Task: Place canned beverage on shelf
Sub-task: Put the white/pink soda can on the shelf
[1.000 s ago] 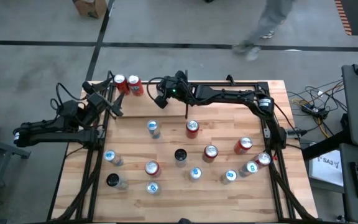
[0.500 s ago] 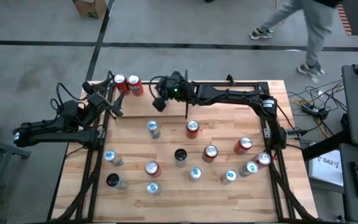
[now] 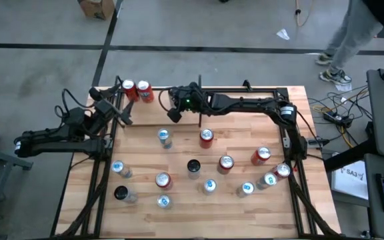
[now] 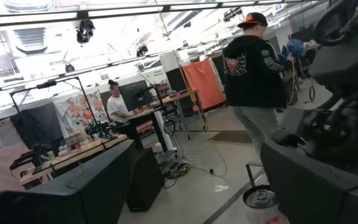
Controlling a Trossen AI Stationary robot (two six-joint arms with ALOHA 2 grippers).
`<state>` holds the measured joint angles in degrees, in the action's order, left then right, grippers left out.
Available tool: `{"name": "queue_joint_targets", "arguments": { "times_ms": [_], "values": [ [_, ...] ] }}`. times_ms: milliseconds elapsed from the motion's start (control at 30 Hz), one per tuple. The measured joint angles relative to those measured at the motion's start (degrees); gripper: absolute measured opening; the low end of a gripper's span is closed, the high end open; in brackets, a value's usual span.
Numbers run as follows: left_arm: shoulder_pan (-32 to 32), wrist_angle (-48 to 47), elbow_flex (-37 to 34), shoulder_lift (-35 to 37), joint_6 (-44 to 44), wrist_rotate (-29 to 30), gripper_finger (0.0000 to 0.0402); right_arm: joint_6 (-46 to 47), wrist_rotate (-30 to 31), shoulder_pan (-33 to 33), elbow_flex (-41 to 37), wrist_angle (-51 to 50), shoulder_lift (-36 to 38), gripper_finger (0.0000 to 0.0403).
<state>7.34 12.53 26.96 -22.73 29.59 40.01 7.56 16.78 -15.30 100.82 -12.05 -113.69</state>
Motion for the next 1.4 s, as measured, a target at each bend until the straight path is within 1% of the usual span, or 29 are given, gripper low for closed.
{"name": "queue_joint_targets", "arguments": {
  "times_ms": [100, 267, 433, 700, 767, 1033, 1233, 1400],
  "values": [
    [0.0, -1.0, 0.0, -0.31, 1.38, -0.02, 0.033, -0.1, 0.26, -0.71, -0.14, -0.13, 0.0, 0.0009],
    [-0.01, -8.08, -0.02, -0.31, 4.66, -0.95, 0.033, -0.83, 0.39, -1.1, -0.16, -0.13, 0.0, 0.0009],
    [0.01, -7.78, 0.0, -0.29, 4.72, -1.96, 0.033, -1.44, 0.29, -0.97, -0.18, -0.93, 0.0, 0.0009],
    [0.01, -7.4, 0.0, -0.4, 4.61, -2.02, 0.033, 0.72, 0.33, -1.09, -0.23, -7.84, 0.0, 0.0009],
    [0.01, -7.37, 0.0, -0.4, 4.56, -2.03, 0.033, 0.86, 1.18, -1.38, -0.25, -8.88, 0.0, 0.0009],
    [0.01, -7.16, 0.0, -0.4, 4.61, -2.07, 0.033, 0.82, 1.29, -3.35, -0.25, -4.58, 0.0, 0.0009],
    [0.01, -7.17, 0.0, -0.4, 4.63, -2.08, 0.033, 2.17, 1.25, -3.77, -0.25, -6.28, -0.13, 0.0009],
    [0.01, -7.17, 0.0, -0.4, 4.63, -2.08, 0.033, 3.06, -2.59, -2.48, -0.25, -6.3, -0.13, 0.0009]
  ]
}}
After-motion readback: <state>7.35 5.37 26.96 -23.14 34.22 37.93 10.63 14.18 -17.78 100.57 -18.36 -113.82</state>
